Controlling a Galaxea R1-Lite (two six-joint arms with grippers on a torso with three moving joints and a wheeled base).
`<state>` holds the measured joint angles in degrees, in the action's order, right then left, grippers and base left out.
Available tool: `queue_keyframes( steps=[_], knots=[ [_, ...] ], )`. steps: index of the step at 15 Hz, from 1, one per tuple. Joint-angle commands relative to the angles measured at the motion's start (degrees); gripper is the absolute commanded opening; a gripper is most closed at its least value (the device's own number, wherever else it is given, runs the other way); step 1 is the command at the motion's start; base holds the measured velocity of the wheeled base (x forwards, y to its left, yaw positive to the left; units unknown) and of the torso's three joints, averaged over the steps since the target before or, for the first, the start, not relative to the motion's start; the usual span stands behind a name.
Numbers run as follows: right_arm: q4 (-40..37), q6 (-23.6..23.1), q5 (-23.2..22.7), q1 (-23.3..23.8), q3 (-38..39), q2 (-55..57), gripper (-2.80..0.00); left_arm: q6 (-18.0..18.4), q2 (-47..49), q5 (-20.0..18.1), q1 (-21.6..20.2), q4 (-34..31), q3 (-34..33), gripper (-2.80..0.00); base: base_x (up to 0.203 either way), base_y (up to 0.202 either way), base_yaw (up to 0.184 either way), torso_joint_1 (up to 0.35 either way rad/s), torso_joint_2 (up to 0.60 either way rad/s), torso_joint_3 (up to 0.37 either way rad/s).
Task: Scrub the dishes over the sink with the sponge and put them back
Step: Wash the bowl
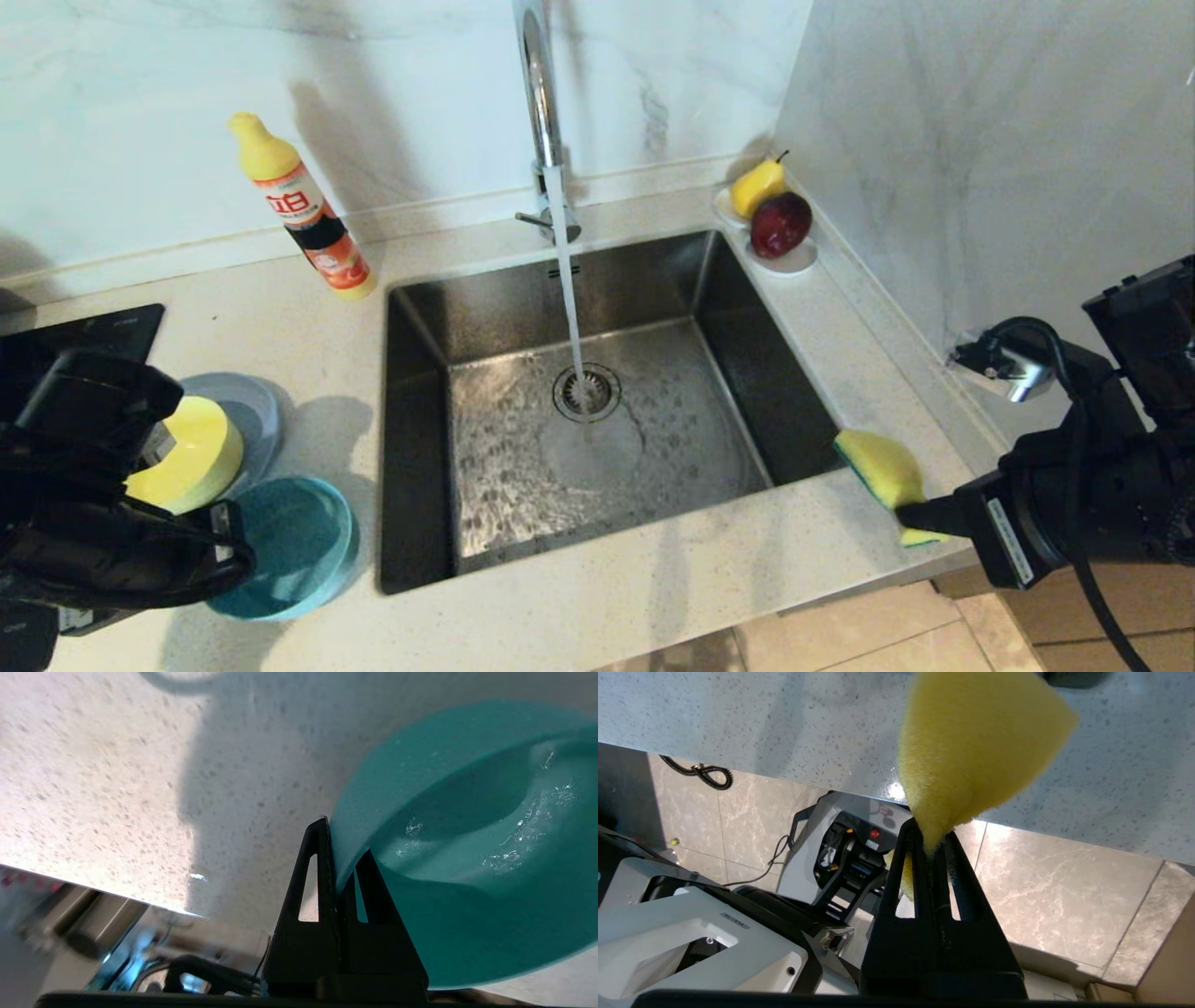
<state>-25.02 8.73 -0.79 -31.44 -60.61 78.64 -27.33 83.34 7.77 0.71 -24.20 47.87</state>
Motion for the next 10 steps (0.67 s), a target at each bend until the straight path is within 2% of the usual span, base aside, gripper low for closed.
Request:
queue_keyframes(
  steps=[1,4,7,10],
  knots=[
    [-0.1,0.1,0.0,0.0,0.1,0.0,-2.8,-0.1,-3.3,-0.2,0.4,-0.5,1.7,-2.8,0.0,0.0,0.0,0.0,0.0,0.0],
    [-0.1,0.2,0.0,0.1,0.1,0.2,-2.8,-0.4,-4.9,-3.9,2.2,-2.8,5.3,-2.8,0.0,0.0,0.0,0.0,0.0,0.0],
    [-0.1,0.4,-0.1,0.2,-0.3,-0.7,-2.8,-1.3,-4.3,-4.4,7.7,-3.1,8.1,-2.8,0.0,0.0,0.0,0.0,0.0,0.0],
    [-0.1,0.5,-0.1,0.3,-0.5,-1.3,-2.8,-4.8,0.3,-3.9,13.2,-3.1,12.3,-2.8,0.0,0.0,0.0,0.0,0.0,0.0]
  ],
)
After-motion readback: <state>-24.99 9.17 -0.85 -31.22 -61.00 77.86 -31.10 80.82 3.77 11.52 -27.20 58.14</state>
